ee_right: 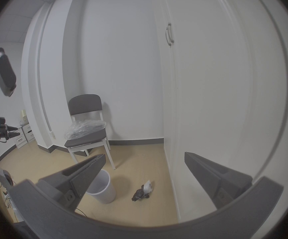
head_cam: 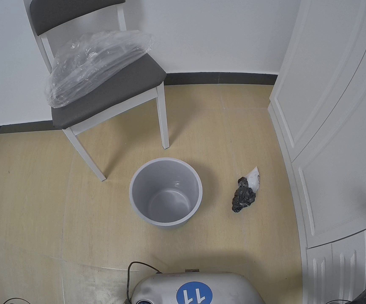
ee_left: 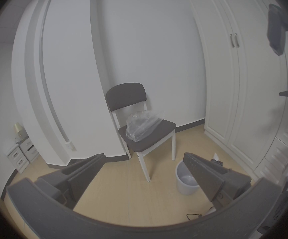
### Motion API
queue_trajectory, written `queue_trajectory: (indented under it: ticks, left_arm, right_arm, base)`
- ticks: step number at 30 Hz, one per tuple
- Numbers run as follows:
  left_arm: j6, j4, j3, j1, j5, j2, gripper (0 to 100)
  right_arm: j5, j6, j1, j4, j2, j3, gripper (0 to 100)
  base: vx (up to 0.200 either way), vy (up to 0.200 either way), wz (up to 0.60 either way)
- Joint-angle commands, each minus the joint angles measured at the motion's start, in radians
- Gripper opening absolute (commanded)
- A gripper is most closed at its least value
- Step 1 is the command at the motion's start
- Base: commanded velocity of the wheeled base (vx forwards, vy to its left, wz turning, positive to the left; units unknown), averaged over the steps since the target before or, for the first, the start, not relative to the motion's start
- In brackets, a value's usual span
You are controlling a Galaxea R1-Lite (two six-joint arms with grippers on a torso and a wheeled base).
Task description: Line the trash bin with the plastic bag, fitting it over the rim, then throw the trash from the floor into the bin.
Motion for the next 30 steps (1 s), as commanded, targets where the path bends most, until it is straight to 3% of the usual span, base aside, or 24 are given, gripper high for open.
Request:
queue_trajectory:
  ticks: [1, 9, 11, 12, 17, 24, 30]
  left_arm:
    - [0.030, 0.003, -0.186, 0.000, 0.058, 0.299, 100]
    - [0.134, -0.039, -0.294, -0.003, 0.131, 0.594, 100]
    - [0.137, -0.105, -0.308, -0.007, 0.135, 0.684, 100]
    - [0.152, -0.202, -0.314, -0.010, 0.172, 0.776, 100]
    - [0.244, -0.353, -0.334, -0.013, 0.275, 0.930, 100]
    - [0.289, -0.367, -0.424, -0.023, 0.285, 1.074, 100]
    - [0.290, -0.389, -0.555, -0.038, 0.345, 1.232, 100]
  right_arm:
    - [0.022, -0.028, 0.022, -0.027, 0.191, -0.127, 100]
    - [0.029, -0.020, 0.026, -0.027, 0.202, -0.136, 100]
    - [0.029, -0.020, 0.026, -0.027, 0.192, -0.135, 100]
    - [0.029, -0.020, 0.026, -0.027, 0.194, -0.133, 100]
    - [0.029, -0.002, 0.026, -0.028, 0.202, -0.133, 100]
    - [0.029, 0.001, 0.026, -0.028, 0.209, -0.124, 100]
    - [0.029, 0.003, 0.026, -0.030, 0.218, -0.121, 100]
  base:
    - [0.000, 0.000, 0.00]
    - [0.000, 0.000, 0.00]
    - [0.000, 0.000, 0.00]
    - [0.000, 0.000, 0.00]
    - [0.000, 0.000, 0.00]
    - [0.000, 0.000, 0.00]
    - [0.000, 0.000, 0.00]
